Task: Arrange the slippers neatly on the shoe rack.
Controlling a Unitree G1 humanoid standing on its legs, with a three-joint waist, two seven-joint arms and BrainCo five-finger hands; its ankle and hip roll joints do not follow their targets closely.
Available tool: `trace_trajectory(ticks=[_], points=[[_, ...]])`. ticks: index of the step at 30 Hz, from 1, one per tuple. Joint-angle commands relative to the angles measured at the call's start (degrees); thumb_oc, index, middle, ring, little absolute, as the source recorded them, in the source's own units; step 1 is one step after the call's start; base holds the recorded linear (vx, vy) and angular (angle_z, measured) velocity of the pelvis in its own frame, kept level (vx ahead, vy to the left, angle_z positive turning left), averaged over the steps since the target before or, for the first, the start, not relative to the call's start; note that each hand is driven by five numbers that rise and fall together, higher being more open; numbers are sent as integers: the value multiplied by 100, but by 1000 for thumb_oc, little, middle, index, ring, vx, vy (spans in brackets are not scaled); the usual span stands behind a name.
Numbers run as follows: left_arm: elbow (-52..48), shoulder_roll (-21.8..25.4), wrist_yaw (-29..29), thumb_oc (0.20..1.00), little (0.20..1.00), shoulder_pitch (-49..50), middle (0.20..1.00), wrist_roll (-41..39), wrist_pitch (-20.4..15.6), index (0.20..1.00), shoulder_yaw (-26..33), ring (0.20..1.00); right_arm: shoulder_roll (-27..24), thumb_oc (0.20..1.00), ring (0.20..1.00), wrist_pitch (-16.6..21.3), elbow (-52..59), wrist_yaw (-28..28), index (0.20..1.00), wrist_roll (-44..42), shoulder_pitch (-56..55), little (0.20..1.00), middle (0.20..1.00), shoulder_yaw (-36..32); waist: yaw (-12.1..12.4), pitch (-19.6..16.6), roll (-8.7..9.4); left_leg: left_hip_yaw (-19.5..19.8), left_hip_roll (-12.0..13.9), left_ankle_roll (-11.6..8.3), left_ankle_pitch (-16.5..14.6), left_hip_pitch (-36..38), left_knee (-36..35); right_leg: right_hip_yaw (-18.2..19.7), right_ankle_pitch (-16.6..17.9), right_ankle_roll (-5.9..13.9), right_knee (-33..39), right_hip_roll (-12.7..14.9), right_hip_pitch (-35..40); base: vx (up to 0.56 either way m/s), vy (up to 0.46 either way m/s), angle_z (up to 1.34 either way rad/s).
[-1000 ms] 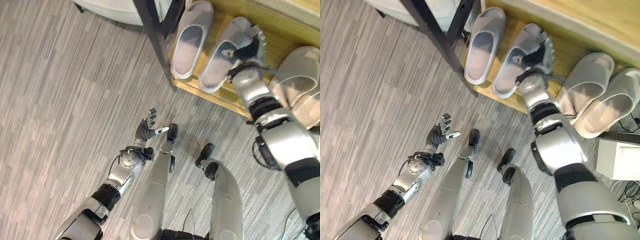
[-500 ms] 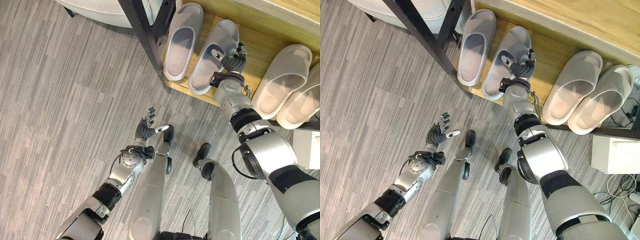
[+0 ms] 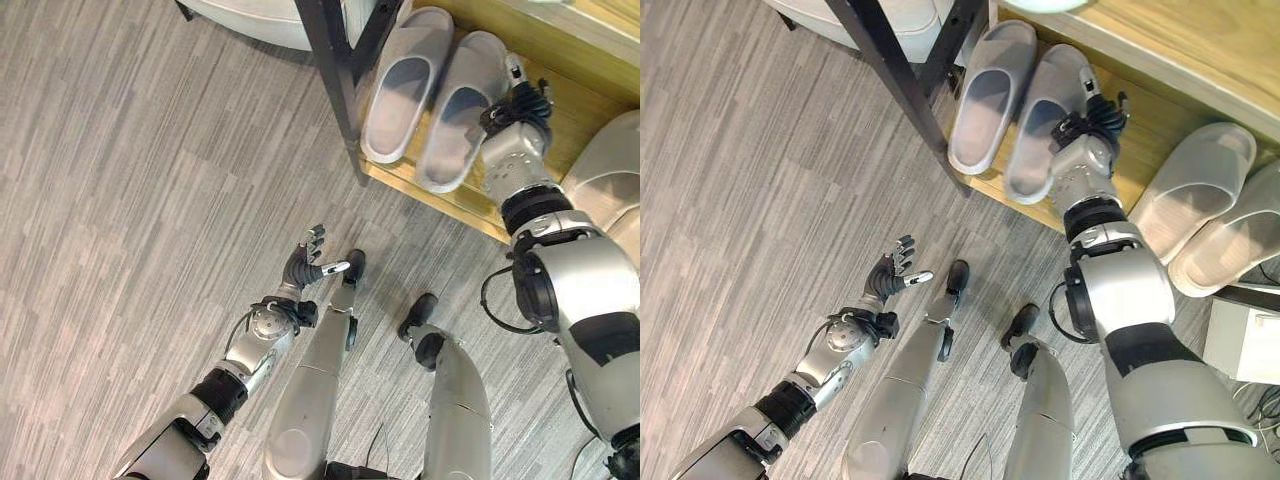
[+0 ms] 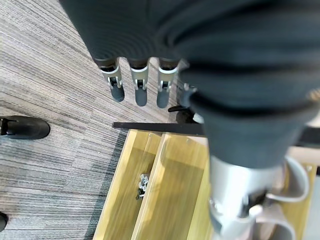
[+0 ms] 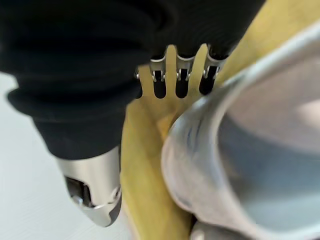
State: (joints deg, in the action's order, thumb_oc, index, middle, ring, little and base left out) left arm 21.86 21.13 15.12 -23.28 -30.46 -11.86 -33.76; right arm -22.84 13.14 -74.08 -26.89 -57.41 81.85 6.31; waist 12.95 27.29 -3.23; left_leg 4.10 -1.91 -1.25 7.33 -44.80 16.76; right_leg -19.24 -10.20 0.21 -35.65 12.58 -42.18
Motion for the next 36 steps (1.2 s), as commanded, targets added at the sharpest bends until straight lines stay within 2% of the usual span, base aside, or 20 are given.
trace_trajectory(ticks=[1, 4, 5, 10, 16, 18, 19, 22, 24, 25, 27, 28, 31, 33, 34, 36], points=[[50, -33, -100, 1000, 1000, -150, 1000, -37, -202, 1000, -115, 1000, -128, 1000, 1000, 163, 215, 115, 1000, 252, -59, 1000, 1000, 313, -21, -53, 6, 115, 107, -165, -1194, 278, 716, 395, 137, 781, 621, 219, 657, 0, 0, 0], [49, -7, -77, 1000, 1000, -133, 1000, -50, -215, 1000, -60, 1000, -45, 1000, 1000, 140, 422, 58, 1000, 513, -265, 1000, 1000, 391, -104, -52, 32, 83, 142, -183, -1152, 421, 637, 418, 176, 766, 694, 177, 767, -54, -2, -1], [17, 10, -80, 1000, 1000, -115, 1000, -54, -221, 1000, -45, 1000, -26, 1000, 1000, 115, 494, 28, 1000, 647, -337, 1000, 1000, 406, -127, -20, 28, 62, 148, -170, -989, 409, 606, 381, 320, 716, 731, 185, 759, -142, 1, -3], [78, 76, -145, 1000, 1000, 45, 1000, 53, -159, 1000, -5, 1000, 53, 1000, 1000, -66, 653, -53, 1000, 1308, -694, 1000, 1000, 583, -280, -91, 85, -9, 216, -212, -896, 755, 378, 433, 431, 697, 974, 109, 1042, -56, -4, -4], [505, -41, -240, 1000, 1000, 216, 1000, 202, -101, 1000, 167, 1000, 431, 1000, 1000, -108, 1768, 19, 1000, 2144, -1989, 1000, 1000, 784, -521, -333, 268, -88, 352, -288, -672, 1554, -265, 417, 670, 713, 1634, -41, 1792, 35, -33, -14], [798, -177, -410, 1000, 1000, 563, 1000, 274, -37, 1000, 446, 1000, 623, 1000, 1000, -187, 3022, 460, 1000, 2672, -3611, 1000, 1000, 960, -697, -635, 385, -164, 481, -362, -443, 2334, -884, 344, 893, 771, 2244, -118, 2532, 168, -48, -32], [931, -222, -473, 1000, 1000, 648, 1000, 344, -13, 1000, 503, 1000, 642, 1000, 1000, -208, 3267, 615, 1000, 2883, -4051, 1000, 1000, 999, -749, -726, 407, -204, 526, -386, -387, 2534, -1048, 340, 950, 796, 2428, -137, 2717, 154, -19, -19], [1018, -151, -747, 1000, 1000, 1003, 1000, 564, 44, 1000, 769, 1000, 408, 1000, 1000, -276, 4321, 1158, 1000, 3458, -5378, 1000, 1000, 1184, -890, -972, 482, -335, 605, -443, -298, 3027, -1414, 336, 1071, 864, 2891, -201, 3168, 115, -14, -13], [1187, 19, -1167, 1000, 1000, 1395, 1000, 1255, 109, 1000, 962, 1000, 60, 1000, 1000, -157, 5365, 1823, 1000, 3856, -6949, 1000, 1000, 887, -1102, -1404, 485, -587, 645, -498, -165, 3637, -1967, 394, 1279, 954, 3483, -311, 3641, 181, 13, -39], [1129, 95, -1258, 1000, 1000, 1458, 1000, 1478, 127, 1000, 958, 1000, 50, 1000, 1000, -168, 5459, 1903, 1000, 3890, -7208, 1000, 1000, 789, -1141, -1487, 478, -645, 655, -508, -155, 3763, -2064, 417, 1303, 973, 3590, -333, 3739, 133, 14, -35], [1001, 236, -1461, 1000, 1000, 1487, 1000, 1942, 121, 1000, 877, 1000, 64, 1000, 1000, -170, 5713, 2228, 1000, 3761, -7797, 1000, 1000, 693, -1239, -1647, 460, -752, 677, -521, -185, 3968, -2162, 471, 1351, 991, 3765, -352, 3905, 107, 8, -26], [688, 448, -1746, 1000, 1000, 1433, 1000, 2548, 74, 1000, 580, 1000, 88, 1000, 1000, -171, 5684, 2462, 1000, 3644, -8257, 1000, 1000, 609, -1348, -1776, 442, -854, 683, -532, -236, 4113, -2176, 536, 1387, 1014, 3880, -365, 4034, 107, 9, -19], [130, 706, -2327, 1000, 1000, 1147, 1000, 3218, -35, 1000, -174, 1000, 109, 1000, 1000, -243, 5434, 2667, 1000, 3739, -8558, 1000, 1000, 707, -1476, -1919, 403, -1001, 693, -538, -352, 4302, -2176, 641, 1402, 1033, 3995, -385, 4184, 74, -1, -25], [-292, 773, -2543, 1000, 1000, 910, 1000, 3273, -132, 1000, -532, 1000, 90, 1000, 1000, -258, 5343, 2735, 1000, 3789, -8598, 1000, 1000, 810, -1556, -1999, 379, -1067, 690, -532, -364, 4324, -2176, 694, 1421, 1050, 4030, -372, 4187, 29, 7, -37], [-886, 781, -2798, 1000, 1000, 518, 1000, 2987, -193, 1000, -896, 1000, 100, 1000, 1000, -278, 5169, 2754, 1000, 3777, -8571, 1000, 1000, 891, -1636, -2060, 344, -1131, 681, -523, -404, 4390, -2176, 750, 1437, 1075, 4045, -364, 4195, 30, 10, -24], [-1388, 796, -2888, 1000, 1000, 325, 1000, 2505, -194, 1000, -933, 1000, 114, 1000, 1000, -293, 5115, 2763, 1000, 3812, -8544, 1000, 1000, 940, -1671, -2097, 326, -1187, 686, -511, -430, 4443, -2176, 801, 1442, 1084, 4056, -361, 4206, 30, 3, -18]])
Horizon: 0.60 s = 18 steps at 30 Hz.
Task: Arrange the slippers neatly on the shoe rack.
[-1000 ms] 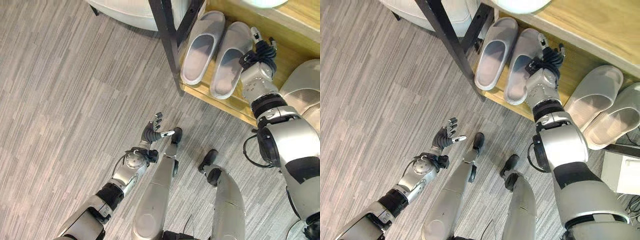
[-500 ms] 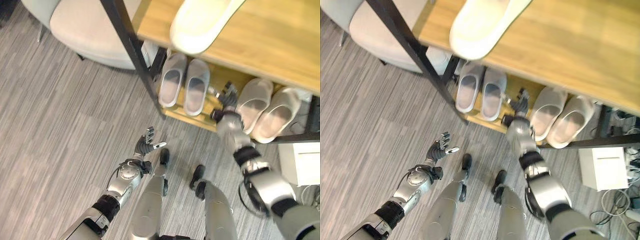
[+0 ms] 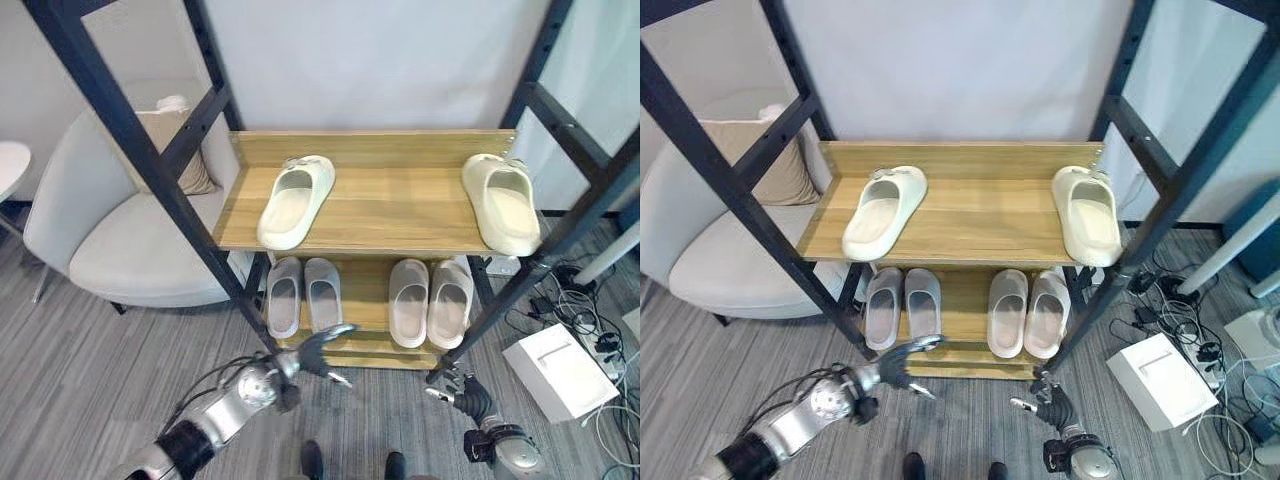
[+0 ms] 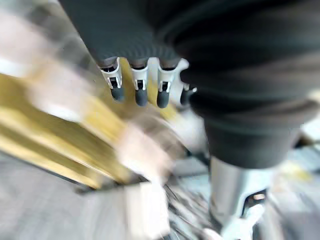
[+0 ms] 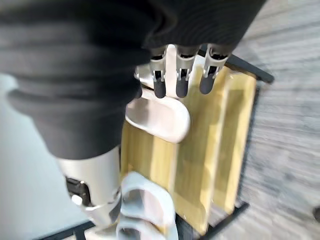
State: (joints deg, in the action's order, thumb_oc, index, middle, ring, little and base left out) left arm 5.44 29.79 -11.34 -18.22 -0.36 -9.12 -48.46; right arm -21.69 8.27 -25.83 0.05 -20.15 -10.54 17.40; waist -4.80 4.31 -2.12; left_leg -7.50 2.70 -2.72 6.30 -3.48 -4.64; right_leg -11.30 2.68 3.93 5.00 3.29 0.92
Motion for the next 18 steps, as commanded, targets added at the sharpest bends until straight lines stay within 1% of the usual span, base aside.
trace_trajectory(ticks=[1, 3, 4, 5, 6, 8, 10, 11, 12, 13, 14, 15, 16, 17, 18], points=[[-31, -127, -367, 1000, 1000, -272, 1000, -1050, -411, 1000, 535, 1000, 26, 1000, 1000, 187, 268, 91, 1000, 82, 700, 1000, 1000, -134, 87, 179, 206, -47, 224, -358, -336, 345, -36, 30, 158, 712, -6, 569, -86, 28, -3, -37], [-469, -164, -446, 1000, 1000, -445, 1000, -1739, -316, 1000, 633, 1000, 40, 1000, 1000, 153, 309, 89, 1000, 91, 683, 1000, 1000, -126, 66, 146, 190, -85, 222, -353, -358, 399, -36, 54, 161, 713, -3, 573, -49, 35, -9, -29], [-770, -219, -499, 1000, 1000, -547, 1000, -2300, -268, 1000, 731, 1000, 45, 1000, 1000, 132, 324, 106, 1000, 139, 685, 1000, 1000, -106, 55, 112, 179, -90, 222, -347, -370, 449, -36, 55, 151, 717, 0, 579, -10, 41, -14, -6], [-944, -240, -450, 1000, 1000, -582, 1000, -2504, -279, 1000, 885, 1000, 54, 1000, 1000, 132, 363, 112, 1000, 152, 663, 1000, 1000, -126, 52, 96, 176, -94, 221, -344, -379, 470, -36, 69, 140, 716, 0, 579, 7, 57, -26, -4], [-1156, -272, -272, 1000, 1000, -648, 1000, -2720, -361, 1000, 1188, 1000, 91, 1000, 1000, 142, 430, 127, 1000, 153, 608, 1000, 1000, -121, 62, 52, 179, -89, 223, -346, -390, 508, -36, 61, 123, 716, 0, 577, 55, 57, -32, 3], [-1285, -420, 157, 1000, 1000, -691, 1000, -2736, -557, 1000, 1751, 1000, 146, 1000, 1000, 149, 437, 136, 1000, 138, 512, 1000, 1000, -127, 97, 0, 196, -54, 224, -351, -395, 535, -36, 33, 93, 704, 0, 580, 112, 51, -31, 6], [-1420, -392, 701, 1000, 1000, -853, 1000, -2232, -782, 1000, 2312, 1000, 210, 1000, 1000, 148, 425, 134, 1000, 96, 458, 1000, 1000, -134, 120, -28, 214, -40, 226, -360, -396, 545, -36, 10, 72, 691, 0, 571, 145, 36, -20, 8], [-1383, -473, 1060, 1000, 1000, -919, 1000, -1989, -888, 1000, 2588, 1000, 227, 1000, 1000, 143, 445, 160, 1000, 68, 408, 1000, 1000, -97, 120, -37, 228, -30, 232, -364, -403, 553, -36, 0, 63, 688, 0, 569, 160, 41, -20, 6], [-1202, -483, 1634, 1000, 1000, -1088, 1000, -1351, -987, 1000, 2820, 1000, 254, 1000, 1000, 157, 452, 184, 1000, -10, 375, 1000, 1000, -71, 120, -58, 246, -31, 244, -372, -413, 565, -36, -9, 49, 679, 0, 564, 172, 47, -23, 4], [-875, -499, 2280, 1000, 1000, -1336, 1000, -423, -1013, 1000, 2978, 1000, 246, 1000, 1000, 196, 401, 209, 1000, -62, 368, 1000, 1000, -7, 100, -73, 268, -48, 259, -383, -430, 582, -36, -8, 37, 682, 0, 554, 181, 46, -21, 3], [-710, -445, 2695, 1000, 1000, -1513, 1000, 137, -968, 1000, 3068, 1000, 227, 1000, 1000, 215, 361, 207, 1000, -79, 397, 1000, 1000, 33, 85, -81, 273, -56, 266, -384, -439, 584, -36, 1, 34, 684, 0, 551, 179, 41, -17, 6], [-464, -323, 3038, 1000, 1000, -1718, 1000, 739, -838, 1000, 3142, 1000, 216, 1000, 1000, 239, 330, 200, 1000, -97, 391, 1000, 1000, 78, 64, -100, 273, -72, 273, -386, -444, 590, -36, 12, 36, 686, 0, 545, 174, 0, 0, 0], [-297, -286, 3173, 1000, 1000, -1873, 1000, 1033, -808, 1000, 3095, 1000, 198, 1000, 1000, 264, 303, 193, 1000, -124, 415, 1000, 1000, 90, 43, -93, 277, -85, 274, -386, -455, 597, -36, 25, 34, 693, 0, 544, 177, 0, 0, 0], [-55, -117, 3319, 1000, 1000, -2029, 1000, 1452, -687, 1000, 3079, 1000, 182, 1000, 1000, 279, 280, 193, 1000, -142, 445, 1000, 1000, 112, 24, -97, 272, -103, 277, -387, -463, 606, -36, 43, 35, 699, 0, 537, 173, 35, 4, -6], [360, 122, 3583, 1000, 1000, -2297, 1000, 1915, -522, 1000, 3008, 1000, 137, 1000, 1000, 286, 278, 215, 1000, -208, 441, 1000, 1000, 163, -27, -112, 258, -140, 285, -387, -474, 621, -36, 73, 35, 709, 0, 531, 162, 38, 5, -5]])
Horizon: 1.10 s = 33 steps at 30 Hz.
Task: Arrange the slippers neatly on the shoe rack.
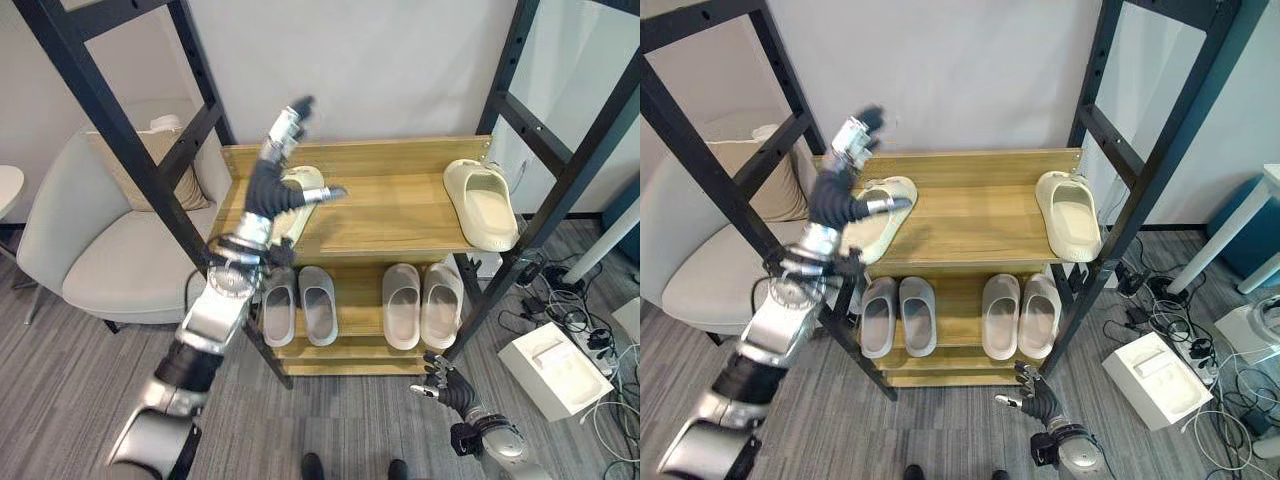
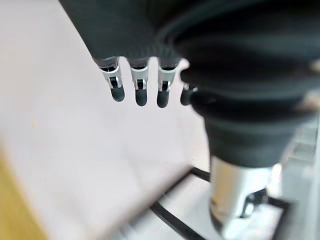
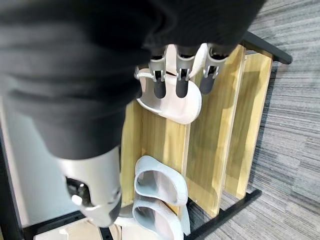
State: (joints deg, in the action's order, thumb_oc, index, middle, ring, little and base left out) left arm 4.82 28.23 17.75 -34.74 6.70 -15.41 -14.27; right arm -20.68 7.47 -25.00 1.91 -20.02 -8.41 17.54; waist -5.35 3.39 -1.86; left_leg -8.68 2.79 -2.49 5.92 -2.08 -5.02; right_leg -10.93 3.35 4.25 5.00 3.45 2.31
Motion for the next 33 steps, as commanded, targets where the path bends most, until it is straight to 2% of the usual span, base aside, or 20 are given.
trace_trajectory(ticks=[1, 4, 7, 14, 15, 18, 24, 26, 27, 28, 29, 33], points=[[606, 405, 770, 1000, 1000, -777, 1000, 1404, 182, 1000, -453, 1000, 27, 1000, 1000, 373, 195, 45, 1000, -242, 236, 1000, 1000, 169, 11, -21, 230, -39, 281, -407, -443, 490, 2, 56, -34, 679, 0, 512, 18, 35, 8, -12], [1453, 854, 1067, 1000, 1000, -1282, 1000, 2127, 511, 1000, -781, 1000, -16, 1000, 1000, 434, 236, 85, 1000, -349, 248, 1000, 1000, 222, -67, -3, 221, -99, 282, -403, -453, 514, 2, 120, -27, 698, 0, 495, -3, 16, 8, -19], [2146, 1136, 1105, 1000, 1000, -1676, 1000, 2586, 720, 1000, -1226, 1000, -82, 1000, 1000, 484, 265, 123, 1000, -447, 249, 1000, 1000, 289, -147, 28, 206, -143, 282, -393, -459, 500, 2, 182, -14, 717, 0, 484, -54, -2, 3, -5], [3046, 1575, 1157, 1000, 1000, -2070, 1000, 3086, 1025, 1000, -1721, 1000, -153, 1000, 1000, 605, 316, 95, 1000, -567, 266, 1000, 1000, 287, -231, 112, 182, -224, 281, -393, -449, 447, 2, 301, 42, 750, 0, 475, -195, -6, 1, -11], [3318, 1762, 1165, 1000, 1000, -2138, 1000, 3217, 1107, 1000, -1839, 1000, -180, 1000, 1000, 649, 318, 104, 1000, -586, 236, 1000, 1000, 285, -239, 134, 177, -243, 290, -400, -436, 429, 2, 330, 57, 754, 0, 466, -246, -5, -6, -19], [4076, 1861, 1228, 1000, 1000, -2466, 1000, 3294, 1283, 1000, -2117, 1000, -237, 1000, 1000, 701, 355, 102, 1000, -633, 204, 1000, 1000, 331, -284, 192, 187, -252, 310, -417, -403, 347, 2, 332, 77, 768, 0, 457, -346, -10, -7, -11], [4717, 1872, 1093, 1000, 1000, -3035, 1000, 3308, 1350, 1000, -2638, 1000, -295, 1000, 1000, 737, 389, 113, 1000, -741, 256, 1000, 1000, 367, -359, 289, 221, -294, 310, -402, -378, 220, 2, 380, 138, 789, 0, 446, -508, -16, 8, -2], [4756, 1863, 1094, 1000, 1000, -3113, 1000, 3212, 1328, 1000, -2643, 1000, -292, 1000, 1000, 748, 392, 103, 1000, -749, 260, 1000, 1000, 374, -378, 316, 235, -303, 308, -400, -368, 186, 2, 381, 163, 795, 0, 453, -551, -23, 16, 0], [4735, 1835, 1107, 834, 834, -3121, 834, 3153, 1324, 834, -2618, 834, -288, 1000, 1000, 740, 390, 100, 1000, -753, 261, 1000, 1000, 377, -387, 324, 241, -306, 305, -397, -369, 176, 2, 390, 174, 798, 0, 459, -564, -16, 17, -5], [4721, 1821, 1118, 398, 398, -3129, 398, 3099, 1318, 398, -2592, 398, -271, 1000, 1000, 729, 385, 93, 1000, -744, 256, 1000, 1000, 381, -388, 332, 248, -308, 304, -394, -365, 160, 2, 390, 177, 801, 0, 462, -583, 0, 0, 0], [4709, 1798, 1126, 200, 200, -3145, 200, 3065, 1306, 200, -2590, 200, -263, 1000, 1000, 726, 387, 94, 1000, -741, 261, 1000, 1000, 388, -391, 339, 256, -302, 301, -391, -364, 145, 2, 397, 182, 801, 0, 463, -599, 0, 0, 0], [4895, 1567, 1165, 200, 200, -3204, 200, 2861, 1230, 200, -2624, 200, -249, 1000, 1000, 719, 442, 108, 1000, -754, 273, 1000, 1000, 463, -449, 365, 279, -341, 302, -389, -382, 132, 2, 456, 198, 808, 0, 469, -655, 0, 0, 0]])
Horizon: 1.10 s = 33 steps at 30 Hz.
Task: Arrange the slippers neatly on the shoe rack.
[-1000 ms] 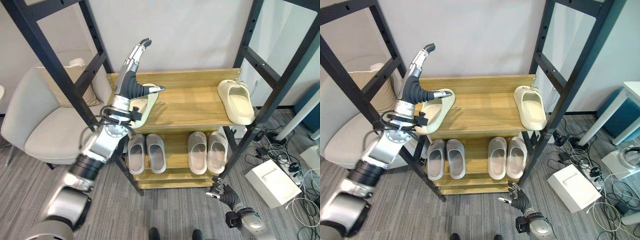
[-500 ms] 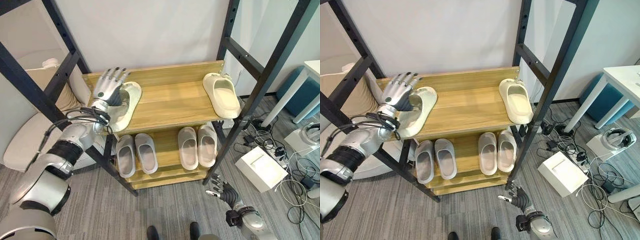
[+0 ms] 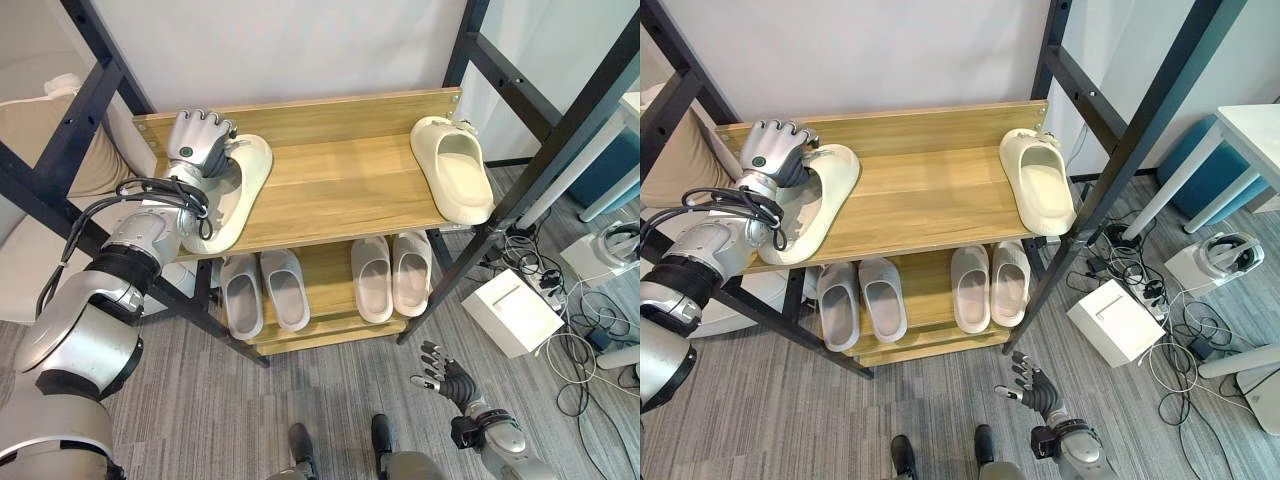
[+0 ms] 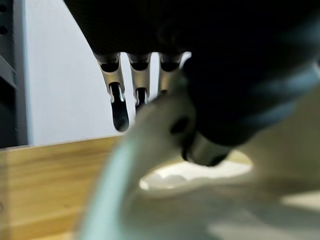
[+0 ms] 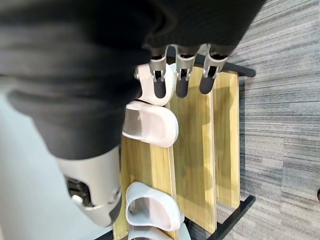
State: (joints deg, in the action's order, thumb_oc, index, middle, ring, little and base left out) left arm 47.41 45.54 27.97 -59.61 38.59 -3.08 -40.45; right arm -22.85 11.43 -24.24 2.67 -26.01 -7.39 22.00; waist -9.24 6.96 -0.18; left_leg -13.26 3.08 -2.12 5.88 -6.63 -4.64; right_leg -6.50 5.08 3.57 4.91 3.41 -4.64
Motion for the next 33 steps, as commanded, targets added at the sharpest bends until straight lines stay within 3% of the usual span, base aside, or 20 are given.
trace_trajectory(ticks=[1, 8, 13, 16, 18, 24, 25, 26, 33], points=[[636, -164, 143, 200, 200, -717, 200, -328, -3, 200, -7, 200, -32, 1000, 1000, 323, 366, 31, 1000, -156, 171, 1000, 1000, 17, -60, 8, 111, 117, 273, -425, -378, 587, -36, 14, 25, 875, 9, 473, 40, 0, 0, 0], [-122, -1000, 140, 200, 200, -997, 200, -379, 2, 200, 36, 200, -19, 1000, 1000, 252, 360, -71, 1000, -91, 146, 1000, 1000, -60, -126, -33, 29, 122, 281, -435, -411, 711, -36, 3, -59, 847, 9, 466, 170, 8, -24, 0], [60, -1421, -27, 200, 200, -1424, 200, -443, 108, 200, -137, 200, -104, 1000, 1000, 189, 444, -91, 1000, -67, 148, 1000, 1000, -156, -256, -48, -81, 54, 296, -448, -400, 772, -36, 68, -70, 826, 9, 441, 196, -4, -42, -8], [860, -1847, -187, 200, 200, -1921, 200, -711, 253, 200, -213, 200, -209, 1000, 1000, 127, 509, -82, 1000, -118, 74, 1000, 1000, -303, -429, -55, -179, -34, 345, -484, -351, 801, -36, 128, -77, 794, 9, 395, 190, -28, -83, -13], [1444, -1855, -212, 200, 200, -2202, 200, -892, 318, 200, -275, 200, -310, 1000, 1000, 114, 605, -62, 1000, -178, -3, 1000, 1000, -374, -605, -41, -243, -157, 399, -532, -298, 794, -36, 216, -60, 779, 9, 342, 132, -48, -90, -17], [2069, -1769, -343, 200, 200, -2392, 200, -1133, 422, 200, -214, 200, -452, 1000, 1000, 102, 745, 4, 1000, -267, -54, 1000, 1000, -432, -822, -25, -329, -327, 506, -610, -218, 756, -36, 328, -24, 743, 8, 255, -10, -24, -62, -24], [2061, -1777, -343, 351, 351, -2405, 351, -1139, 431, 351, -205, 351, -455, 1000, 1000, 94, 747, 11, 1000, -267, -45, 1000, 1000, -409, -834, -23, -334, -338, 528, -618, -205, 746, -36, 333, -34, 736, 9, 241, -20, -16, -73, -7], [2029, -1814, -340, 1000, 1000, -2419, 1000, -1081, 415, 1000, -224, 1000, -469, 1000, 1000, 95, 740, 22, 1000, -245, -46, 1000, 1000, -389, -827, -34, -338, -327, 538, -622, -202, 752, -36, 322, -45, 726, 9, 224, -8, 1, -67, 0], [1185, -2027, -386, 1000, 1000, -2292, 1000, -781, 416, 1000, -112, 1000, -416, 1000, 1000, 82, 519, 52, 1000, -132, -35, 1000, 1000, -379, -544, -100, -306, -31, 507, -582, -210, 762, -36, 38, -141, 676, 9, 244, 223, 16, -30, 15]])
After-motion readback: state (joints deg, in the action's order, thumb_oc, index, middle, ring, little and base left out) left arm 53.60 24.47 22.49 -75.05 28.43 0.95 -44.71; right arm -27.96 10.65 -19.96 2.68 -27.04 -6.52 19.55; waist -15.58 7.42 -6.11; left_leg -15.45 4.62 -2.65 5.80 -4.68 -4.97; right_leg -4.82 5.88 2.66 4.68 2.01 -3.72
